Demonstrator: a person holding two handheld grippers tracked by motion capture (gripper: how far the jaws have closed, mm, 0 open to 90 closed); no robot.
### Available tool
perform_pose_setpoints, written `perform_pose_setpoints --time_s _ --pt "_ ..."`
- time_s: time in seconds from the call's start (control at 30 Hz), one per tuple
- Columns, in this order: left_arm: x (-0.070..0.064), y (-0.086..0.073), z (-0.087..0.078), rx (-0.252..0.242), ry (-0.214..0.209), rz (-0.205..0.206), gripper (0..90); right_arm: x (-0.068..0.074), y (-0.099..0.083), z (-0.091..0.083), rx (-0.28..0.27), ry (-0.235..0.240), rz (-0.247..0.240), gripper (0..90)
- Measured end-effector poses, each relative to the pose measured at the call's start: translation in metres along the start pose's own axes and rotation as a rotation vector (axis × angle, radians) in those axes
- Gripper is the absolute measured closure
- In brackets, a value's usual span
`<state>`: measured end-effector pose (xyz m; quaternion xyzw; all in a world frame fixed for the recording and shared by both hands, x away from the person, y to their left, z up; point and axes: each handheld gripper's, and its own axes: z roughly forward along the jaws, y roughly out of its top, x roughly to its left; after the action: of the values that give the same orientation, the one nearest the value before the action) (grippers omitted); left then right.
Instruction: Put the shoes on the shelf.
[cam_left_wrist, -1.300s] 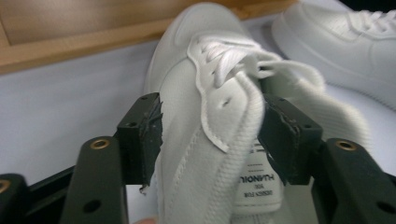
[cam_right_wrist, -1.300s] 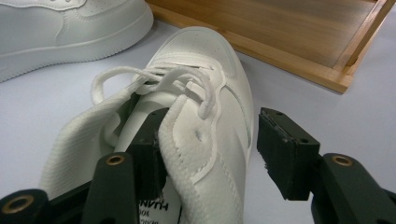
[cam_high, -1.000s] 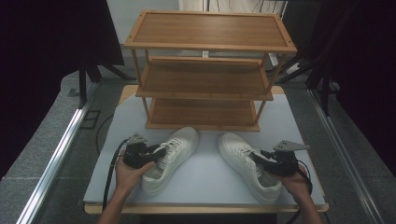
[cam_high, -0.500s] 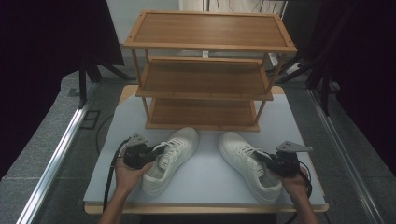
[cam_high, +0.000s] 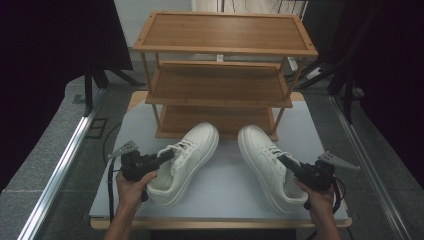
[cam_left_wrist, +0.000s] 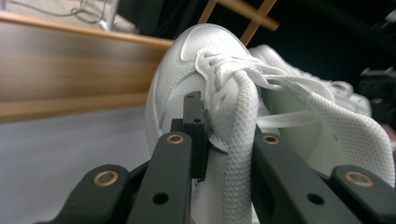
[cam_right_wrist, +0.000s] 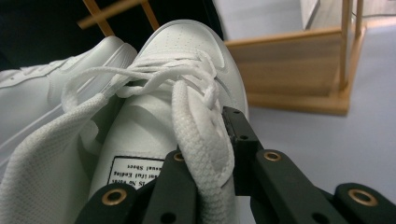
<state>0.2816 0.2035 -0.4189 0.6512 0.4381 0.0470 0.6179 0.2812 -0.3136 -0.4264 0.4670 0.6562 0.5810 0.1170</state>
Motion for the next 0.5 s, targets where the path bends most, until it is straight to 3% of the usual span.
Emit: perform_pose_setpoints --time_s 0.13,0.27,0.5 --pt "-0.004 0.008 -0.005 -0.025 -0.019 0.003 81.4 0.004 0.006 -0.004 -0.036 0.029 0.018 83.4" --pt "-0.008 0.014 -0.009 -0.038 0.004 0.026 81.3 0.009 0.009 -0.008 -0.069 0.033 0.014 83.3" --pt "-0.009 0.020 -0.013 -0.070 -0.008 0.013 81.3 0.012 0.017 -0.014 -0.120 0.046 0.030 83.3"
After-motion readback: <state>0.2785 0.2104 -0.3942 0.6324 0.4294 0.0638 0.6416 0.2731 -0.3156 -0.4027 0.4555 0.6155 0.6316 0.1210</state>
